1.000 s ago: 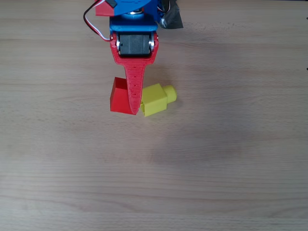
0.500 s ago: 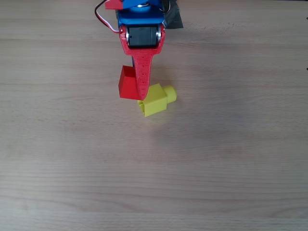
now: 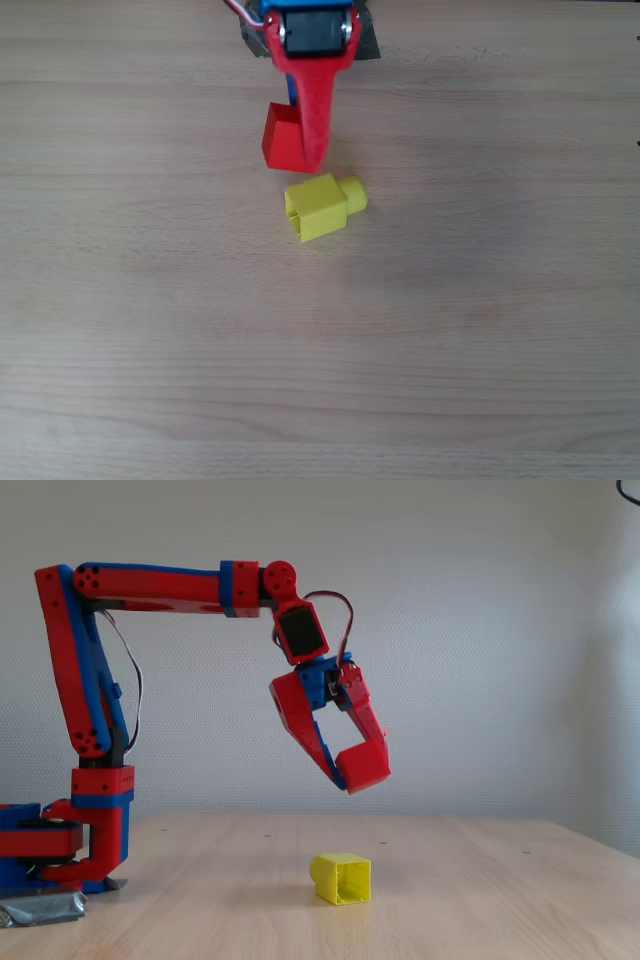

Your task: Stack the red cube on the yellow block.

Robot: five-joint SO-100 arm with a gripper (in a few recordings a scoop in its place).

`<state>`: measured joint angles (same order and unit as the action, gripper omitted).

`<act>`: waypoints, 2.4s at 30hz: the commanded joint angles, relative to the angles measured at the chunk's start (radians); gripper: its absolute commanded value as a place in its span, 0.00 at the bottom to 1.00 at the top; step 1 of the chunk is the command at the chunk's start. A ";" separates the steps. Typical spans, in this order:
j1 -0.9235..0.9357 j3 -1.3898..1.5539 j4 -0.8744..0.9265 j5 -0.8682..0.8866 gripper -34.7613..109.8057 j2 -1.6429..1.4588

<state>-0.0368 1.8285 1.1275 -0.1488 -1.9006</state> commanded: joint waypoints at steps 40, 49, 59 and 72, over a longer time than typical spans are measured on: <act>-0.061 0.296 -0.098 -0.021 0.24 -0.187; -0.080 0.313 -0.123 -0.014 0.24 -0.146; -0.097 0.301 -0.147 -0.002 0.24 -0.097; -0.095 0.330 -0.170 -0.003 0.24 -0.086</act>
<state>-0.1104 2.1706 0.9756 -0.1488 -1.9512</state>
